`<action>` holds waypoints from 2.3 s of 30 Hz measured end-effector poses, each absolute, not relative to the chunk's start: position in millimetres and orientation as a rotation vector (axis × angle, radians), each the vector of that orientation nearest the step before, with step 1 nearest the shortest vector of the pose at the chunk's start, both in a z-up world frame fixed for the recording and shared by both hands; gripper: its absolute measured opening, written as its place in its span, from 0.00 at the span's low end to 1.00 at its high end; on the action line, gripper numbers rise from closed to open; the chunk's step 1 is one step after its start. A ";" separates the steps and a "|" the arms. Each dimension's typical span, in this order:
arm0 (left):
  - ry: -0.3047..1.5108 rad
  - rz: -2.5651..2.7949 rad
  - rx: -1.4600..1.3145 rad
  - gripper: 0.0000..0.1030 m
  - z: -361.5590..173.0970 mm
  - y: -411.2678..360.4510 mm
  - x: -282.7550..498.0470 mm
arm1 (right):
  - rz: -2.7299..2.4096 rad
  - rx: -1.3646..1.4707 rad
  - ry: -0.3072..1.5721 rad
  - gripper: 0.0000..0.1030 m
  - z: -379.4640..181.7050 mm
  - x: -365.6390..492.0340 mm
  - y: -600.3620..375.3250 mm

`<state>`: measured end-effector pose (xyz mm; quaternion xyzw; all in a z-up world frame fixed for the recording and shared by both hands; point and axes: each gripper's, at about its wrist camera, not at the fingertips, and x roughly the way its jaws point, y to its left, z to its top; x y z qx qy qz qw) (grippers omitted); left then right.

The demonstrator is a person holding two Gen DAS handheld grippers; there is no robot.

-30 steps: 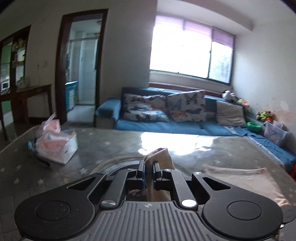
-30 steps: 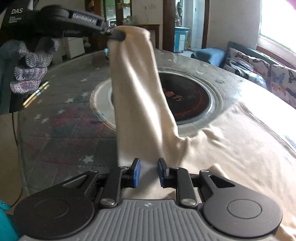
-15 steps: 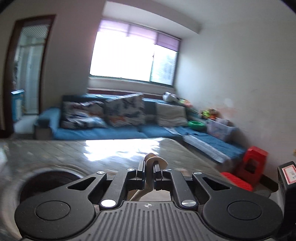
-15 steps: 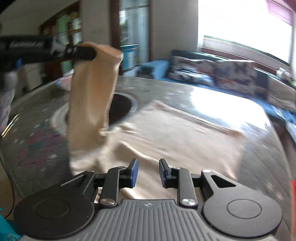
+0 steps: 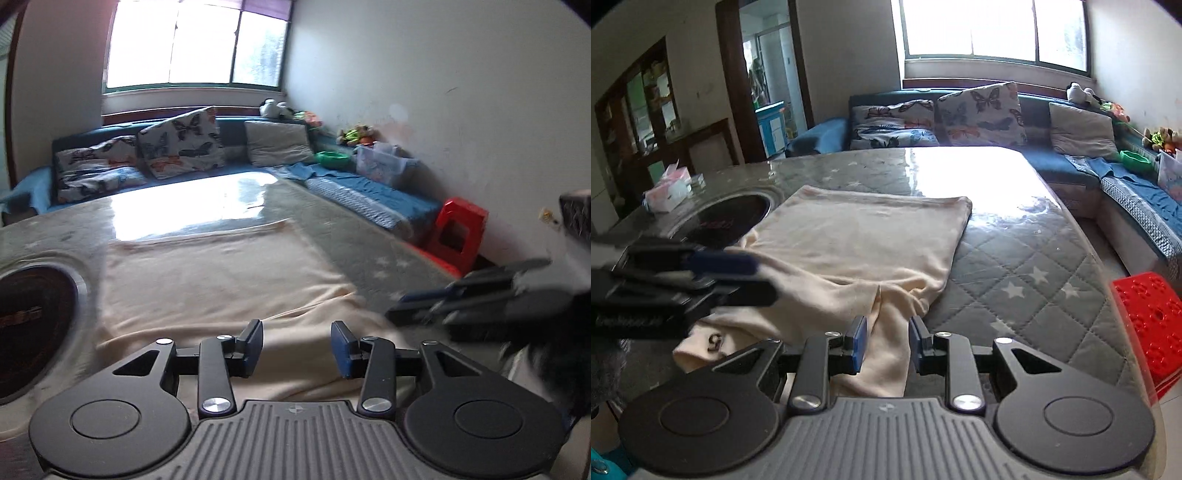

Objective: Fold clothes

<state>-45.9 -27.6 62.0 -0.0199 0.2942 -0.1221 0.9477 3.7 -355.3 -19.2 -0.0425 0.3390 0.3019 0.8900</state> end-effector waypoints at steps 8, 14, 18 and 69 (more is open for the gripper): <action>0.673 -0.065 -0.076 0.32 37.8 39.2 -47.2 | 0.662 -0.062 0.728 0.24 -35.0 19.4 -324.1; 0.702 0.008 -0.095 0.22 32.2 58.7 -42.9 | 0.653 -0.086 0.765 0.23 -48.4 28.4 -307.6; 0.669 0.002 -0.109 0.22 42.9 59.2 -40.4 | 0.648 -0.073 0.765 0.23 -44.6 28.4 -310.2; 0.639 -0.264 0.068 0.25 39.5 -14.9 -31.8 | 0.750 -0.274 0.669 0.15 -49.5 -2.5 -266.3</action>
